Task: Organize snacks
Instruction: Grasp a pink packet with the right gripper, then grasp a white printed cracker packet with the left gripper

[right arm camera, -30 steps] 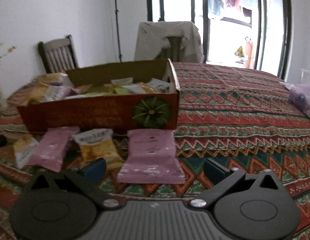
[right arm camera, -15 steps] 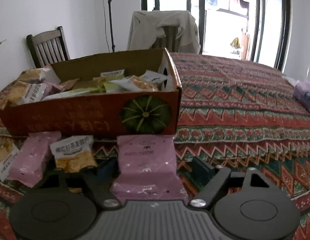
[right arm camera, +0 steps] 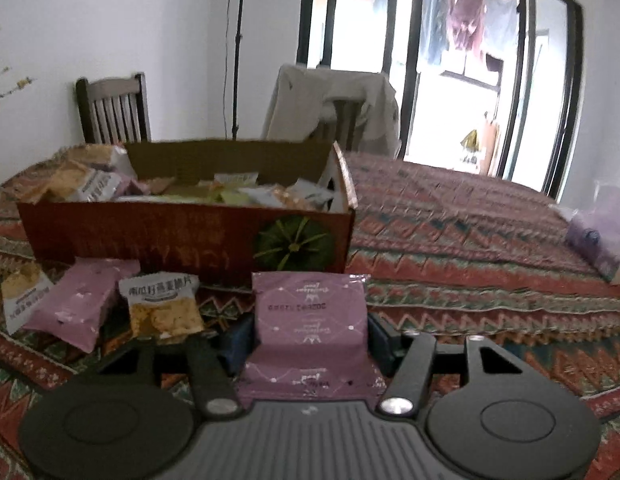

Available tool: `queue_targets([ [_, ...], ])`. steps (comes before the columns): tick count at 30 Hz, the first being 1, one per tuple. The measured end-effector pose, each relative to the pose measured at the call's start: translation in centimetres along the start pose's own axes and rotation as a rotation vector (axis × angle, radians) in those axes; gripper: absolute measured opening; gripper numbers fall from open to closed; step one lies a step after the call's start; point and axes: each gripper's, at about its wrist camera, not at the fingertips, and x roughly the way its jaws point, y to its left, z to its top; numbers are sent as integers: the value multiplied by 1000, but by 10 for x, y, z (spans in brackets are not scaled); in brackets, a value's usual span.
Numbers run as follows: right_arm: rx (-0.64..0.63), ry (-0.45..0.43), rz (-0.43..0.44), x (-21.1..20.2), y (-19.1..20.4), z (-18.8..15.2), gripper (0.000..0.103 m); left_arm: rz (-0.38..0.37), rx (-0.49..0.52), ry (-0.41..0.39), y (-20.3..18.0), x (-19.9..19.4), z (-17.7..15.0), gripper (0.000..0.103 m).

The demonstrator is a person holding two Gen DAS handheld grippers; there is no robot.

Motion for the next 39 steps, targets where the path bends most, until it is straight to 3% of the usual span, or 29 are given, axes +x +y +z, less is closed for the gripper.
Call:
queue_targets([
  [10, 27, -54, 39, -8, -8, -2, 59, 42, -9, 14, 0, 0, 2, 103],
  [18, 46, -78, 52, -11, -11, -4, 59, 52, 57, 37, -12, -4, 9, 103],
  [39, 61, -103, 61, -16, -14, -5, 59, 56, 227, 237, -51, 63, 17, 103],
])
